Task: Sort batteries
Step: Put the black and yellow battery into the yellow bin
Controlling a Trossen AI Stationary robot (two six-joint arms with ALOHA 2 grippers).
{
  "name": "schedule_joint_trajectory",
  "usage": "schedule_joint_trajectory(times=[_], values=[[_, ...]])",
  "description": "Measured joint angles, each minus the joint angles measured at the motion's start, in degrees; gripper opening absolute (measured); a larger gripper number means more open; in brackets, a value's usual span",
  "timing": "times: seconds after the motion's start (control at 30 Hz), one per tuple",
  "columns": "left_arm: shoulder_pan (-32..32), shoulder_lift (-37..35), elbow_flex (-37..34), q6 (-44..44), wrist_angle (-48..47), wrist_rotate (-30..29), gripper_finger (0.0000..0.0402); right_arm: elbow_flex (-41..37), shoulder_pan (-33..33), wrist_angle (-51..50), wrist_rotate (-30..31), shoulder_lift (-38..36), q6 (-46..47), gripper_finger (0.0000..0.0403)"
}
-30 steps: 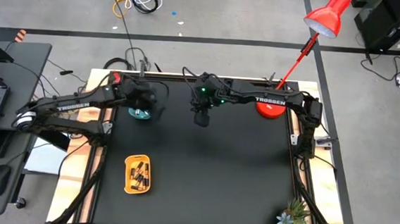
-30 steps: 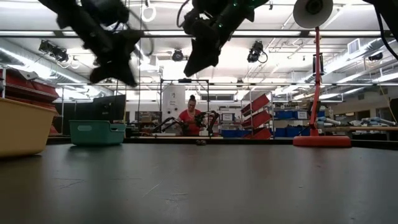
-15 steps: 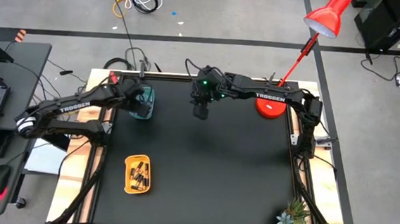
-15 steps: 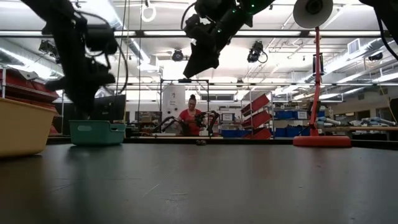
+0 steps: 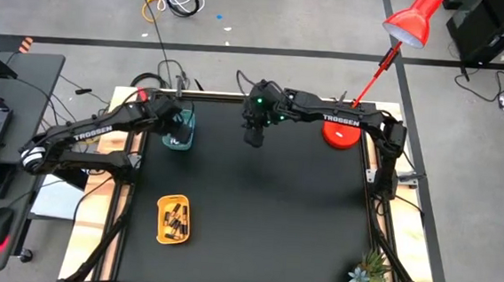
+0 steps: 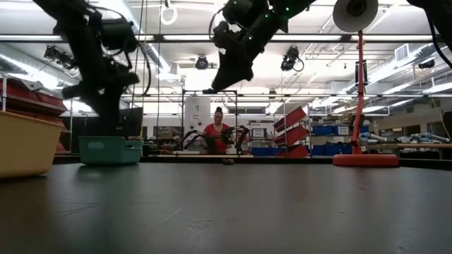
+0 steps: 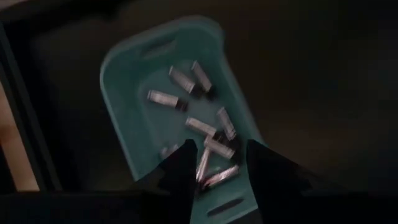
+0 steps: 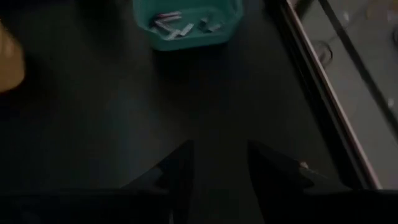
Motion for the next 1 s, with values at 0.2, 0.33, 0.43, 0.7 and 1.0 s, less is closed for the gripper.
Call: schedule_joint_trajectory(times=[0.2, 0.33, 0.43, 0.7, 1.0], values=[[0.00, -0.04, 4.98, 2.44, 3.75, -0.42, 0.0147, -2.19, -4.98, 2.65, -3.71, 0.04, 6.76, 0.0155], [0.00, -0.03, 5.46, 3.76, 7.50, -0.43, 0.0147, -6.48, -8.07, 6.61, -3.02, 0.11, 8.37, 0.0155], [0.00, -0.04, 5.46, 3.40, 10.18, -0.44, 0.0147, -10.51, -9.85, 9.88, -3.80, 0.10, 9.50, 0.0156], [-0.05, 0.37, 5.46, 0.03, 16.19, 1.60, 0.0147, -17.74, -12.04, 13.51, -5.97, 0.70, 9.41, 0.0185], [-0.11, 3.01, 5.44, -1.94, 21.79, 6.19, 0.0147, -16.73, -13.30, 17.71, -7.68, 7.80, 3.28, 0.0245]])
